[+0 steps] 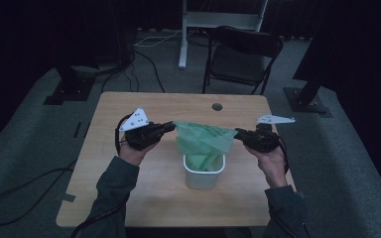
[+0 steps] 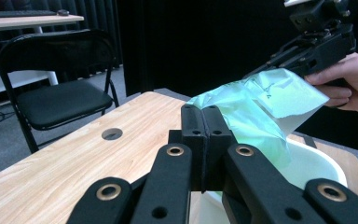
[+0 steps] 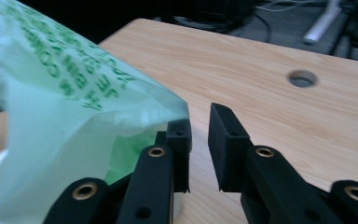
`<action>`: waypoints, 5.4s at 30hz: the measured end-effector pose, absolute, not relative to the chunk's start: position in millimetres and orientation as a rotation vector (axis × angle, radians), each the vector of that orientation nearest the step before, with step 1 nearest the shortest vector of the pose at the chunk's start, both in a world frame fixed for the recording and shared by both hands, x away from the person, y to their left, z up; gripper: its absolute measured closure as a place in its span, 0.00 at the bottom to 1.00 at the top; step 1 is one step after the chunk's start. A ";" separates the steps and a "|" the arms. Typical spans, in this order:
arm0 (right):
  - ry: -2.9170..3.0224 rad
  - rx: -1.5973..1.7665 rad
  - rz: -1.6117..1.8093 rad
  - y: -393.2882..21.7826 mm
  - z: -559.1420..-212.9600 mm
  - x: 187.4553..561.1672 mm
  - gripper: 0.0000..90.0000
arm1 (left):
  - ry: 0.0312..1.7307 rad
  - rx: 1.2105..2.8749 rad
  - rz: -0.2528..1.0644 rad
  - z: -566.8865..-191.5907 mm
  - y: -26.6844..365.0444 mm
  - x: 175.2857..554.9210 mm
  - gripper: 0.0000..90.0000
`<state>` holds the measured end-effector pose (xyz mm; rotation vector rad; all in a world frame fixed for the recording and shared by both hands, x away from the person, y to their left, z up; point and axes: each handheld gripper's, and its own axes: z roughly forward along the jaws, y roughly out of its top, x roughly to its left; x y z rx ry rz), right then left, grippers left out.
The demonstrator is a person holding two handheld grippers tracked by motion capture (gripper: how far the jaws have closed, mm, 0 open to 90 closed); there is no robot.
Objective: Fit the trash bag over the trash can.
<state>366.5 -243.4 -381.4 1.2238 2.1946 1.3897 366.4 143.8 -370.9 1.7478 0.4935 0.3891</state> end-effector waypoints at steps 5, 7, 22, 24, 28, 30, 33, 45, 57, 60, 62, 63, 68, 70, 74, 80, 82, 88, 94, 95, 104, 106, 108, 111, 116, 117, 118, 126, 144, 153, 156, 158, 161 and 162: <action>2.155 1.292 1.381 -259.3 -384.0 365.3 0.83 | 0.526 1.745 0.398 -366.9 142.2 370.1 1.00; 2.141 1.307 1.384 -264.2 -383.5 363.9 0.81 | 0.539 1.736 0.399 -365.9 141.7 371.0 1.00; 2.135 1.088 1.514 -263.8 -362.3 334.0 0.65 | 0.602 1.749 0.397 -362.4 127.2 377.2 1.00; 2.146 1.054 1.535 -258.4 -359.6 330.8 0.62 | 0.606 1.750 0.394 -362.1 124.5 377.9 1.00; 2.198 0.963 1.523 -242.2 -357.0 324.4 0.56 | 0.611 1.759 0.401 -361.7 120.4 379.5 1.00; 2.212 0.930 1.504 -235.5 -357.2 322.7 0.54 | 0.617 1.757 0.396 -361.4 118.9 380.0 1.00; 2.233 0.894 1.492 -227.9 -358.4 321.9 0.52 | 0.624 1.754 0.392 -360.4 116.1 380.9 1.00; 2.275 0.775 1.340 -198.5 -364.7 317.0 0.40 | 0.635 1.756 0.388 -356.9 108.1 382.0 1.00; 2.196 0.845 1.108 -194.6 -366.4 330.3 0.75 | 0.644 1.757 0.380 -358.5 113.2 381.0 1.00; 2.185 0.879 1.129 -201.6 -363.2 334.4 0.85 | 0.643 1.759 0.380 -358.9 113.5 380.7 1.00; 2.195 0.886 1.125 -204.5 -362.2 336.9 0.94 | 0.641 1.759 0.379 -358.8 113.1 380.1 1.00; 2.182 0.889 1.118 -205.7 -361.6 337.7 0.96 | 0.638 1.764 0.382 -358.5 112.9 379.8 1.00; 2.164 0.900 1.148 -208.4 -356.8 337.7 1.00 | 0.632 1.773 0.389 -358.0 111.5 378.6 1.00; 2.155 0.905 1.165 -209.0 -354.0 337.5 1.00 | 0.625 1.785 0.390 -358.3 111.0 378.1 0.98; 2.136 0.915 1.221 -209.8 -343.6 339.6 1.00 | 0.619 1.809 0.407 -359.5 108.5 375.2 0.85; 2.132 0.928 1.218 -206.1 -331.7 349.3 1.00 | 0.621 1.822 0.422 -361.7 112.5 372.5 0.80; 2.130 0.946 1.210 -206.5 -329.5 354.8 1.00 | 0.621 1.811 0.420 -362.2 118.7 372.5 0.87; 2.128 1.004 1.212 -213.8 -330.0 364.2 1.00 | 0.646 1.787 0.408 -363.3 138.6 370.5 0.99; 2.133 1.009 1.245 -213.6 -329.5 364.7 1.00 | 0.634 1.809 0.351 -369.1 128.9 369.0 0.76; 2.131 1.006 1.248 -212.9 -328.8 364.1 1.00 | 0.625 1.813 0.326 -370.3 126.3 369.1 0.73; 2.120 0.979 1.269 -213.1 -322.5 359.9 1.00 | 0.625 1.861 0.192 -382.7 106.3 374.1 0.66; 2.122 0.980 1.273 -213.4 -322.1 359.5 1.00 | 0.618 1.853 0.195 -382.7 104.8 373.6 0.67; 2.124 0.978 1.272 -213.4 -322.1 359.5 1.00 | 0.608 1.853 0.208 -381.8 104.4 372.6 0.83; 2.122 0.985 1.259 -213.6 -322.9 360.0 1.00 | 0.610 1.856 0.269 -376.4 108.4 369.4 1.00; 2.103 1.012 1.256 -219.4 -322.2 362.1 1.00 | 0.633 1.895 0.381 -370.3 119.3 364.7 1.00; 2.098 1.015 1.255 -220.6 -321.7 362.2 1.00 | 0.643 1.909 0.413 -369.4 120.3 364.0 1.00; 2.095 1.016 1.257 -221.5 -321.1 362.2 1.00 | 0.651 1.918 0.436 -368.9 121.1 363.5 1.00; 2.063 1.022 1.256 -224.8 -315.5 361.3 1.00 | 0.706 2.008 0.688 -371.6 116.6 357.1 1.00; 2.090 0.983 1.284 -220.6 -317.4 359.2 1.00 | 0.477 1.860 0.235 -364.5 120.3 357.2 0.71; 2.088 0.986 1.323 -224.0 -315.9 358.7 1.00 | 0.447 1.818 -0.010 -369.2 126.4 367.1 0.68; 2.091 0.980 1.322 -223.8 -315.3 358.6 1.00 | 0.433 1.819 -0.032 -370.3 126.1 368.1 0.70; 2.093 0.974 1.324 -223.4 -315.4 358.6 1.00 | 0.422 1.822 -0.050 -370.6 125.6 368.4 0.73; 2.099 0.967 1.322 -223.0 -316.1 358.5 1.00 | 0.410 1.813 -0.084 -370.9 125.3 368.9 0.76; 2.101 0.965 1.322 -223.0 -316.3 358.6 1.00 | 0.401 1.808 -0.102 -371.0 125.2 369.2 0.77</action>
